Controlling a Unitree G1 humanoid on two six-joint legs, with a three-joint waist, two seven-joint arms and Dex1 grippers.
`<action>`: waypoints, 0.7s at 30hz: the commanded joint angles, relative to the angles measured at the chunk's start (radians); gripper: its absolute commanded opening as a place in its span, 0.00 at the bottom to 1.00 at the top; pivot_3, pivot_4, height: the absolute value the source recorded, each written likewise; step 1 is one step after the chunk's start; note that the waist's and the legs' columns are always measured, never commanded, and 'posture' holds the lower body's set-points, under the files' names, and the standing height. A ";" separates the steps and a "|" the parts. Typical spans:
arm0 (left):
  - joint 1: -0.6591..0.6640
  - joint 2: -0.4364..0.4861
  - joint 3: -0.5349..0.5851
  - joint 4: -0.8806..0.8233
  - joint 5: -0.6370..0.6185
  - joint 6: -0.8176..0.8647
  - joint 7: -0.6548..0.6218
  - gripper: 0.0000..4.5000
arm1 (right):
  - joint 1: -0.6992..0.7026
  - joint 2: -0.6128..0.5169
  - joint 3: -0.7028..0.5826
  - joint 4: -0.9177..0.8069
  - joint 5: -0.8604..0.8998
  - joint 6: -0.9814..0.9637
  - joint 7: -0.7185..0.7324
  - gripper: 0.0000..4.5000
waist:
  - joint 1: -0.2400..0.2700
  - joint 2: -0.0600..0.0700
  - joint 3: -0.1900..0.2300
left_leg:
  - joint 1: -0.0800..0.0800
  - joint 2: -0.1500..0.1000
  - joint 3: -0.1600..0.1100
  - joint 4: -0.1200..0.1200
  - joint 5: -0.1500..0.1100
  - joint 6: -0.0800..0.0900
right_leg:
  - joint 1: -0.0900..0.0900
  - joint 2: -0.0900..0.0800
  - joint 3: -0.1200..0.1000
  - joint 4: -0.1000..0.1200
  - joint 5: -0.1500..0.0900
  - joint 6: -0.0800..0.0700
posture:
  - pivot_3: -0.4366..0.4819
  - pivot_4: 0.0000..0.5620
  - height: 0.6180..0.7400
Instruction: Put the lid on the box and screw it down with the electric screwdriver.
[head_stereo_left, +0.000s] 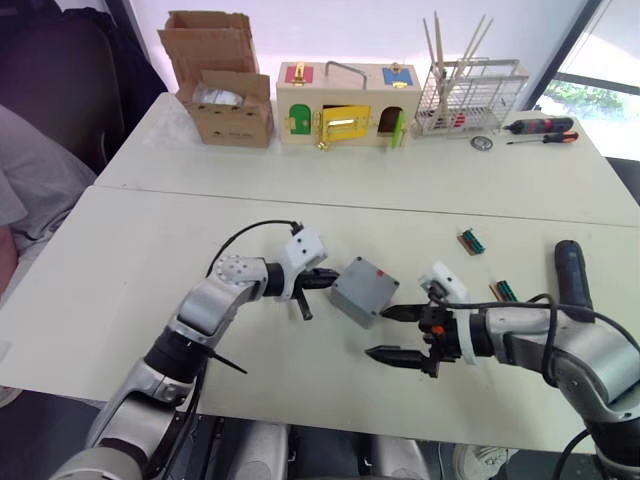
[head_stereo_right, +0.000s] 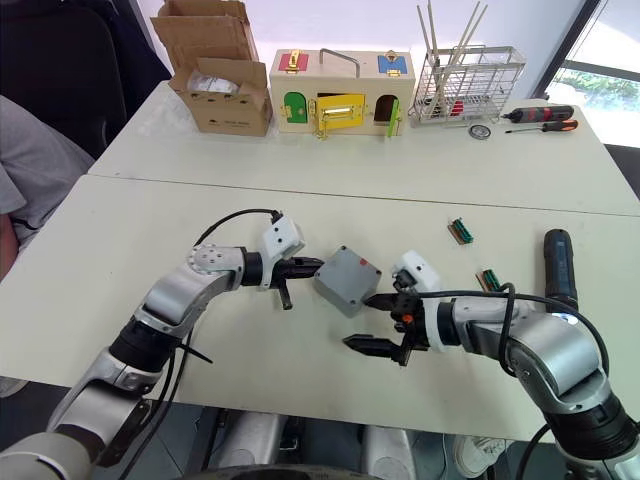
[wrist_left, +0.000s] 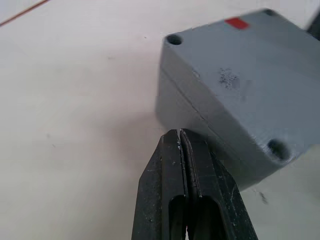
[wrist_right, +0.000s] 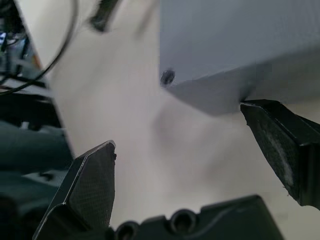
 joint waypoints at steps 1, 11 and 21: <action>-0.017 -0.012 -0.016 0.025 0.041 -0.054 -0.006 0.00 | -0.004 -0.008 -0.085 -0.079 0.053 0.014 -0.031 1.00 | 0.000 0.000 0.000 | 0.000 0.000 0.000 0.000 0.000 0.000 | 0.000 0.000 0.000 0.000 0.000 0.000 | 0.48 0.27 0.92; 0.120 0.178 -0.011 -0.219 0.115 0.032 -0.020 0.00 | -0.046 -0.233 -0.033 0.119 -0.154 -0.197 0.086 1.00 | -0.018 0.000 0.000 | 0.000 0.001 0.000 -0.001 0.000 0.000 | -0.001 -0.001 0.000 0.000 -0.001 -0.002 | 0.48 0.27 0.92; 0.175 0.118 -0.048 -0.331 0.074 0.123 -0.017 0.00 | -0.150 -0.104 0.139 0.157 -0.202 -0.248 0.153 1.00 | -0.022 0.000 0.000 | 0.000 0.000 0.000 0.000 0.000 0.000 | 0.000 0.000 0.000 0.000 0.000 0.000 | 0.48 0.27 0.92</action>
